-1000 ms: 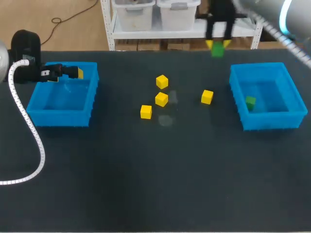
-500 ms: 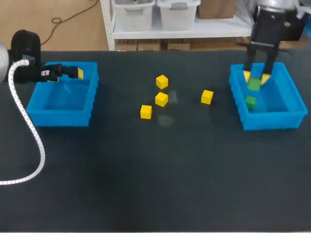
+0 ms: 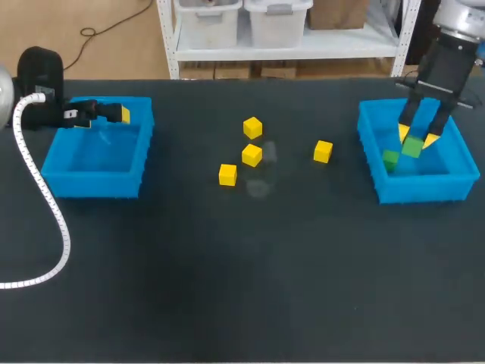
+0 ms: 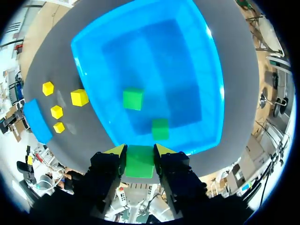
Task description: Put the green cubes in the right bin and the yellow cubes in the left bin.
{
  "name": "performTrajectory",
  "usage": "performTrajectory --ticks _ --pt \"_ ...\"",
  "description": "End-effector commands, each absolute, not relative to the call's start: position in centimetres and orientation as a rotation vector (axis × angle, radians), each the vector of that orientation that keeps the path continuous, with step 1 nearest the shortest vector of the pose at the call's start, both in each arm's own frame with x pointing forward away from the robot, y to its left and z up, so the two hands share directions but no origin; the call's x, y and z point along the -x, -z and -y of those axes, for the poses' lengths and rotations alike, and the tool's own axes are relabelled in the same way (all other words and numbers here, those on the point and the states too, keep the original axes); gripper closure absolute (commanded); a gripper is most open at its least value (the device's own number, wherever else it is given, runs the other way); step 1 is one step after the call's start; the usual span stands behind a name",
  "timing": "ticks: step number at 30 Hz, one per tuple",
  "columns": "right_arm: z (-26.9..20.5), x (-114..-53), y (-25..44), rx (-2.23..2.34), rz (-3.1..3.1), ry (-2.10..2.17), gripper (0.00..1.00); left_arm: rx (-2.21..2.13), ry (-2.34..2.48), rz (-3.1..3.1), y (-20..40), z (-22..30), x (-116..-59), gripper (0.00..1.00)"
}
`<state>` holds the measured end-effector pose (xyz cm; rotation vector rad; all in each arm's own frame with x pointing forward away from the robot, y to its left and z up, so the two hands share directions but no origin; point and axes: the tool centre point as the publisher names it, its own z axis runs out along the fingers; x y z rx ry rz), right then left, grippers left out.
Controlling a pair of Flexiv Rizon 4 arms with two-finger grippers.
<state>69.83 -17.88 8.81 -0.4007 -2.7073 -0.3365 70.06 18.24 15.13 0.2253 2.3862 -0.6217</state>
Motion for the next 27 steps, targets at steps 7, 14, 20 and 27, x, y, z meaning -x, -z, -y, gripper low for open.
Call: performTrajectory --ticks 7,14,20,27 --pt "18.1 -70.1 -10.4 0.554 3.544 0.199 0.0 -0.23 0.633 -2.377 -15.0 -18.4 -70.0 0.0" --pt "18.1 -70.1 -10.4 0.554 3.544 0.199 0.0 -0.23 0.633 -2.377 -15.0 -18.4 -70.0 0.0" --pt "18.1 -70.1 -10.4 0.554 3.544 0.199 0.0 -0.23 0.633 -2.377 -15.0 -18.4 -70.0 0.0" --pt "18.1 -70.1 -10.4 0.554 3.544 0.199 0.0 -0.398 0.43 -2.361 -16.0 -17.7 -70.6 0.0"
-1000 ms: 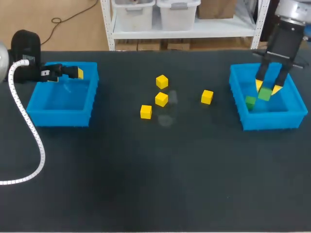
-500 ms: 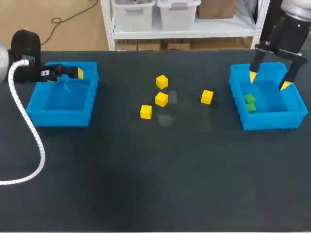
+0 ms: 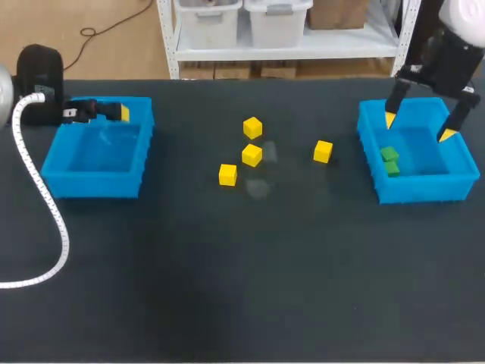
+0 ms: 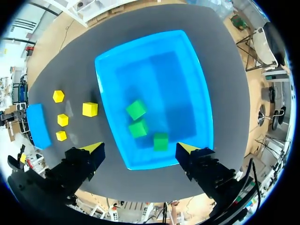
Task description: Put the green cubes in the right bin and the yellow cubes in the left bin.
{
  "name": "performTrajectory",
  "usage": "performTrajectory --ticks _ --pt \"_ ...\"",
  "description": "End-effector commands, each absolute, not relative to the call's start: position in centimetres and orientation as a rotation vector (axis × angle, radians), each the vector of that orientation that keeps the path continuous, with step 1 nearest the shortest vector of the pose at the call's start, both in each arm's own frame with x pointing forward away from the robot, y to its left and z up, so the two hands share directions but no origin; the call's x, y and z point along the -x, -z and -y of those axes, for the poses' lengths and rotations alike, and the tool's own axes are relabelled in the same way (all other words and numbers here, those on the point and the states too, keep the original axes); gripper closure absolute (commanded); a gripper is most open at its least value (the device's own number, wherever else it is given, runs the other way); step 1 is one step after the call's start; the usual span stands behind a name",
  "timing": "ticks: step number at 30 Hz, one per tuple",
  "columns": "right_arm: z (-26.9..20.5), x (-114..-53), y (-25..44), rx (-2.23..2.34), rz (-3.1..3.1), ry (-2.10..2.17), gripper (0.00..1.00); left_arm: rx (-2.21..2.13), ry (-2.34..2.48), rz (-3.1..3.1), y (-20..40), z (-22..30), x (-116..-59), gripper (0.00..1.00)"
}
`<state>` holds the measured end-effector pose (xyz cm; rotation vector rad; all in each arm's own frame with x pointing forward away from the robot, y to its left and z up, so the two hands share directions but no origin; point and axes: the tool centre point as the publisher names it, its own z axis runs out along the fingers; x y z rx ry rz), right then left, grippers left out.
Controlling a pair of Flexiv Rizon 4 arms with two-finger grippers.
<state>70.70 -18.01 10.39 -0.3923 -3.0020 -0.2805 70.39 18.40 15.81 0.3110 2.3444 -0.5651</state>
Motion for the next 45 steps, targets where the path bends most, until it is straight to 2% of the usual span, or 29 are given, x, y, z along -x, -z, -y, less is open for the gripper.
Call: performTrajectory --ticks 1,8,17,28,45 --pt "18.1 -70.1 -10.4 0.554 3.544 0.199 0.0 -0.468 0.369 -2.359 -16.0 -17.3 -70.6 0.0" --pt "18.1 -70.1 -10.4 0.554 3.544 0.199 0.0 -0.68 0.182 -2.464 -14.4 -12.4 -70.7 0.0" --pt "18.1 -70.1 -10.4 0.554 3.544 0.199 0.0 -0.788 0.055 -2.685 -9.0 -5.9 -69.7 0.0" --pt "18.1 -70.1 -10.4 0.554 3.544 0.199 0.0 -0.699 -0.102 -2.848 -4.4 -3.8 -70.3 0.0" --pt "18.1 -70.1 -10.4 0.554 3.544 0.199 0.0 -0.47 -0.112 -3.01 -2.5 -0.6 -71.0 0.0"
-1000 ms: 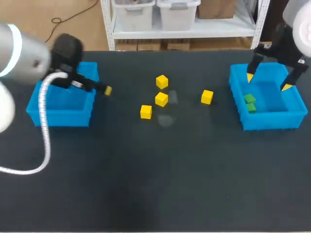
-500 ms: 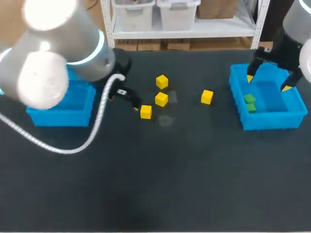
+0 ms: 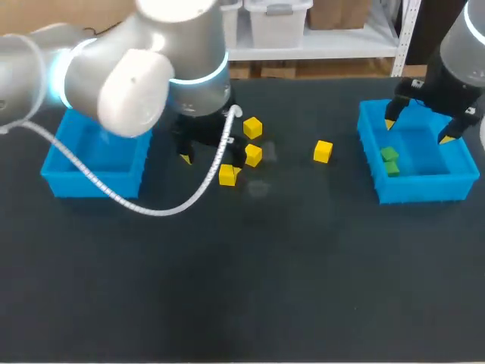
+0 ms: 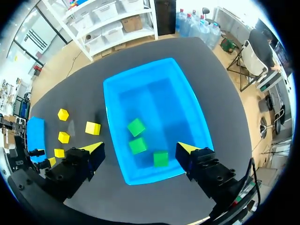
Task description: Put the green cubes in the right bin and the yellow cubes in the left bin.
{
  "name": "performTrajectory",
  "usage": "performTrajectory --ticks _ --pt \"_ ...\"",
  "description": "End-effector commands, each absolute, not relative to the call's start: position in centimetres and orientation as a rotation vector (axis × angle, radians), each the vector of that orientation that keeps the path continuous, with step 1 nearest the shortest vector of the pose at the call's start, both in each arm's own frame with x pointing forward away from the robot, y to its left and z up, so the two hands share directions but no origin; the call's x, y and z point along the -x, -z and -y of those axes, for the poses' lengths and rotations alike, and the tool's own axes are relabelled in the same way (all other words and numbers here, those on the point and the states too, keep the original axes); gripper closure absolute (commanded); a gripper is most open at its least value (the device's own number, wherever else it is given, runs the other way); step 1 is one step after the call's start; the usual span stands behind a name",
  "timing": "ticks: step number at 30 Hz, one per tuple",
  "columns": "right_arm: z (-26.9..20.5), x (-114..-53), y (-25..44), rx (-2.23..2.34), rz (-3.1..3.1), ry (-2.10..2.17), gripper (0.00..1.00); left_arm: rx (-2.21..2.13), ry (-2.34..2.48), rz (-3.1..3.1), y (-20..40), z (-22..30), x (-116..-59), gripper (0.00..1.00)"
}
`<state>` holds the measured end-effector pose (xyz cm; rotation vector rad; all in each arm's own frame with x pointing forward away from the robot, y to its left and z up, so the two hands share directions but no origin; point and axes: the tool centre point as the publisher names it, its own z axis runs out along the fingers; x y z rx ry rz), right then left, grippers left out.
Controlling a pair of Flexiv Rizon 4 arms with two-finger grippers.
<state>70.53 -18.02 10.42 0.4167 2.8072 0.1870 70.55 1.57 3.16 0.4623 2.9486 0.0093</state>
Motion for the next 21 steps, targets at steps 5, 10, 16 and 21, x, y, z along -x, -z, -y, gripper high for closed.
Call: performTrajectory --ticks 5,10,16,21 --pt "18.1 -70.1 -10.4 -0.415 -2.655 -0.149 0.0 -0.496 -0.146 -3.025 -1.3 -0.1 -70.2 0.0" --pt "18.1 -70.1 -10.4 -0.415 -2.655 -0.149 0.0 -0.507 -0.183 -3.041 -0.1 -0.2 -70.2 0.0" --pt "18.1 -70.1 -10.4 -0.415 -2.655 -0.149 0.0 -0.463 -0.212 -3.063 1.1 -0.2 -70.6 0.0" --pt "18.1 -70.1 -10.4 -0.415 -2.655 -0.149 0.0 -0.366 -0.178 -3.07 1.4 0.0 -71.1 0.86"
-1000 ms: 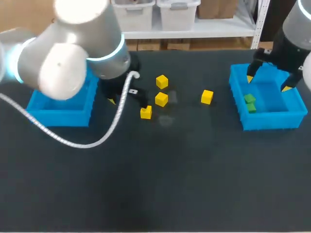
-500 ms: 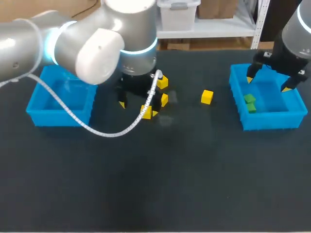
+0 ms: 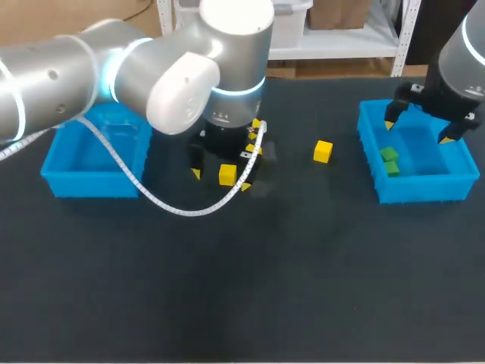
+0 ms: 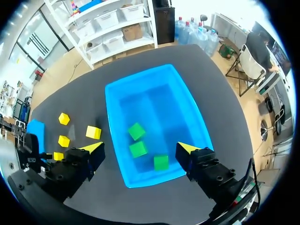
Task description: Put the green cubes in the right bin and the yellow cubes in the left bin.
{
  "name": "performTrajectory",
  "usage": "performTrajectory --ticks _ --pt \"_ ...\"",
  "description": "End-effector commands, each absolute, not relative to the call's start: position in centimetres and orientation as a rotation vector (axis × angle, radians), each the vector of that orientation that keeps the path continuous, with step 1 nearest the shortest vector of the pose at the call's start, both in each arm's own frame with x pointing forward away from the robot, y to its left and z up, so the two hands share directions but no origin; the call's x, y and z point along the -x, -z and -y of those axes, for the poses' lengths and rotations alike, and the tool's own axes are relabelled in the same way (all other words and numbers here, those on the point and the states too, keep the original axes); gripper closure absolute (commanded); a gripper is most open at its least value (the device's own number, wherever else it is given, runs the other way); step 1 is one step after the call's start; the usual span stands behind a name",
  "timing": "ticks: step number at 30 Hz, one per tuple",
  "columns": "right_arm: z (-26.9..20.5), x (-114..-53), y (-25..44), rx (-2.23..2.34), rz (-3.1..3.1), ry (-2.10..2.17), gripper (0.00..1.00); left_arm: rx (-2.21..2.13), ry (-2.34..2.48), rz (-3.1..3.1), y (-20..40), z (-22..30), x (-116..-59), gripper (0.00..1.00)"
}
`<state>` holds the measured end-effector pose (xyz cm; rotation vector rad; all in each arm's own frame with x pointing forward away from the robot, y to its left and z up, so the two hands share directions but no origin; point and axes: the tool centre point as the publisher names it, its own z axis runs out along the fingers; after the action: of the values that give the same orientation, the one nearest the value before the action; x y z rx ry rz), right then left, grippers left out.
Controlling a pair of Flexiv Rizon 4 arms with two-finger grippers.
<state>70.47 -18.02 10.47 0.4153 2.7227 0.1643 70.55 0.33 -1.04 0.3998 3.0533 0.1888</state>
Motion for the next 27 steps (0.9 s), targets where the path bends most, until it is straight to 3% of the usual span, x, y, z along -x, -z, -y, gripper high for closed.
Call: performTrajectory --ticks 1,11,17,27 --pt "18.1 -70.1 -10.4 -0.415 -2.655 -0.149 0.0 -0.366 -0.175 -3.066 1.4 0.1 -71.2 1.0" --pt "18.1 -70.1 -10.4 -0.415 -2.655 -0.149 0.0 -0.303 -0.111 -3.055 1.1 -0.3 -71.2 1.0" --pt "18.1 -70.1 -10.4 -0.415 -2.655 -0.149 0.0 -0.385 -0.061 -2.843 -3.3 -2.1 -72.0 1.0" --pt "18.1 -70.1 -10.4 -0.415 -2.655 -0.149 0.0 -0.024 -0.044 -2.597 -12.2 -12.1 -76.6 1.0"
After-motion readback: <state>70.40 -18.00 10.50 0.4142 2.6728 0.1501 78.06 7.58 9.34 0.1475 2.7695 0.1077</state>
